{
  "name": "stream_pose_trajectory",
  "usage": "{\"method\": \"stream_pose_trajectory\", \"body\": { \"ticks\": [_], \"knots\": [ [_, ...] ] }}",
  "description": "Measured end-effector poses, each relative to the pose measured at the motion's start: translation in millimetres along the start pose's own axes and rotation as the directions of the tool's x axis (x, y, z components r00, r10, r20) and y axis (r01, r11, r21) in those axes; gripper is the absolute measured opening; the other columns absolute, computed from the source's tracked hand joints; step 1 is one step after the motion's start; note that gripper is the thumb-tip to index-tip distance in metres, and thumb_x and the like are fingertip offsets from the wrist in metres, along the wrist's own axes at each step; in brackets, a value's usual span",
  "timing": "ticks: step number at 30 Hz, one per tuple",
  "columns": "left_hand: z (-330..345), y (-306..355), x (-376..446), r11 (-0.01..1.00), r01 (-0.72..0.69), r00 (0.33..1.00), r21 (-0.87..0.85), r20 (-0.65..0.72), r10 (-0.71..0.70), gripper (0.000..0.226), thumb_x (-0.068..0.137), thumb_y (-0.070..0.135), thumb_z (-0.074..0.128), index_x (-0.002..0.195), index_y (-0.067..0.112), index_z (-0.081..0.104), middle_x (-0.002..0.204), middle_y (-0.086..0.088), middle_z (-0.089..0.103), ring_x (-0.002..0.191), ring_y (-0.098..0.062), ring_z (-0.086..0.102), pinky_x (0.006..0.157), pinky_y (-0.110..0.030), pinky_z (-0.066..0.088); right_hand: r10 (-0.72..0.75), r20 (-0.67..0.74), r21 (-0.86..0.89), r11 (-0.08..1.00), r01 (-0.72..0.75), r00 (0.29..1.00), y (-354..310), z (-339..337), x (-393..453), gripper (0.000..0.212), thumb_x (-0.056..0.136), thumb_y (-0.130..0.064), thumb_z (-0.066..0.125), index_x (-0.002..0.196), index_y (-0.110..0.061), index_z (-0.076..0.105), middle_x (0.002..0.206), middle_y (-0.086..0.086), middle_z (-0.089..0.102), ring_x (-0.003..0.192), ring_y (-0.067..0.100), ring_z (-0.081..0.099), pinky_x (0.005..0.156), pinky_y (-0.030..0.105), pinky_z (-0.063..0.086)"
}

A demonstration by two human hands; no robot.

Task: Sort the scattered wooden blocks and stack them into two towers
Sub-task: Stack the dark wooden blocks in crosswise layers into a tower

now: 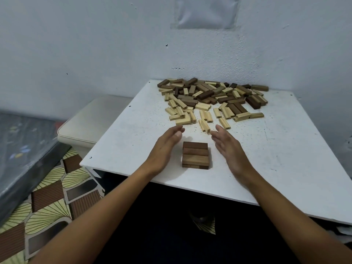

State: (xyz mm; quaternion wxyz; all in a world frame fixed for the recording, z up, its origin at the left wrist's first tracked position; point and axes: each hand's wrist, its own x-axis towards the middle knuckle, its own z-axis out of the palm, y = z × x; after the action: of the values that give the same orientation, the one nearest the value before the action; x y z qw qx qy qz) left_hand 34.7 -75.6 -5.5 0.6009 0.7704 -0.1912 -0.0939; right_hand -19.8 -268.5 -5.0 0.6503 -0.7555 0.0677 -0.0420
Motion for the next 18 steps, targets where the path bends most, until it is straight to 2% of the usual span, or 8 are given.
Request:
{"method": "stream_pose_trajectory", "body": {
  "ticks": [1, 3, 5, 6, 11, 18],
  "knots": [
    [7, 1, 1, 0.997, 0.035, 0.999, -0.068, -0.035, -0.038, 0.074, 0.081, 0.067, 0.039, 0.141, 0.025, 0.044, 0.139, 0.01, 0.052, 0.132, -0.004, 0.044, 0.109, -0.023, 0.031, 0.022, -0.059, 0.097, 0.995, -0.016, 0.998, -2, 7, -2, 0.069, 0.094, -0.064, 0.034, 0.149, -0.023, 0.031, 0.153, 0.0, 0.037, 0.141, 0.014, 0.033, 0.119, 0.039, 0.024],
    [21, 4, 1, 0.97, 0.1, 0.989, -0.221, -0.084, -0.121, 0.082, 0.082, 0.071, 0.036, 0.148, 0.021, 0.037, 0.143, 0.008, 0.048, 0.136, -0.006, 0.039, 0.114, -0.027, 0.026, 0.064, -0.112, 0.233, 0.972, -0.037, 0.992, -5, 22, -8, 0.082, 0.085, -0.067, 0.023, 0.151, -0.019, 0.028, 0.156, 0.001, 0.033, 0.143, 0.014, 0.028, 0.121, 0.038, 0.019],
    [36, 10, -1, 0.936, 0.112, 0.978, -0.333, -0.13, -0.164, 0.067, 0.097, 0.061, 0.028, 0.151, 0.02, 0.031, 0.15, 0.004, 0.042, 0.141, -0.01, 0.033, 0.118, -0.031, 0.022, 0.089, -0.146, 0.301, 0.953, -0.042, 0.985, -7, 33, -13, 0.091, 0.077, -0.069, 0.02, 0.152, -0.019, 0.024, 0.157, 0.0, 0.029, 0.144, 0.012, 0.026, 0.12, 0.034, 0.018],
    [42, 13, -2, 0.926, 0.106, 0.972, -0.361, -0.16, -0.174, 0.061, 0.1, 0.055, 0.021, 0.151, 0.021, 0.03, 0.151, 0.002, 0.04, 0.142, -0.011, 0.032, 0.119, -0.033, 0.021, 0.084, -0.165, 0.331, 0.943, -0.025, 0.983, -8, 38, -14, 0.088, 0.079, -0.068, 0.02, 0.153, -0.019, 0.022, 0.158, -0.002, 0.026, 0.144, 0.011, 0.025, 0.12, 0.033, 0.017],
    [55, 14, -4, 0.904, 0.065, 0.952, -0.422, -0.245, -0.182, 0.059, 0.1, 0.051, 0.013, 0.15, 0.024, 0.03, 0.153, 0.001, 0.036, 0.142, -0.01, 0.031, 0.12, -0.032, 0.018, 0.042, -0.208, 0.412, 0.91, 0.048, 0.977, -11, 51, -16, 0.057, 0.101, -0.05, 0.015, 0.154, -0.03, 0.01, 0.161, -0.007, 0.016, 0.146, 0.005, 0.017, 0.114, 0.021, 0.014],
    [60, 15, -6, 0.91, 0.066, 0.951, -0.41, -0.25, -0.182, 0.057, 0.102, 0.048, 0.011, 0.151, 0.024, 0.028, 0.154, 0.0, 0.033, 0.143, -0.011, 0.029, 0.119, -0.032, 0.017, 0.034, -0.204, 0.428, 0.902, 0.057, 0.978, -11, 56, -17, 0.056, 0.101, -0.051, 0.012, 0.154, -0.032, 0.007, 0.162, -0.006, 0.01, 0.147, 0.006, 0.014, 0.111, 0.02, 0.013]
  ]
}}
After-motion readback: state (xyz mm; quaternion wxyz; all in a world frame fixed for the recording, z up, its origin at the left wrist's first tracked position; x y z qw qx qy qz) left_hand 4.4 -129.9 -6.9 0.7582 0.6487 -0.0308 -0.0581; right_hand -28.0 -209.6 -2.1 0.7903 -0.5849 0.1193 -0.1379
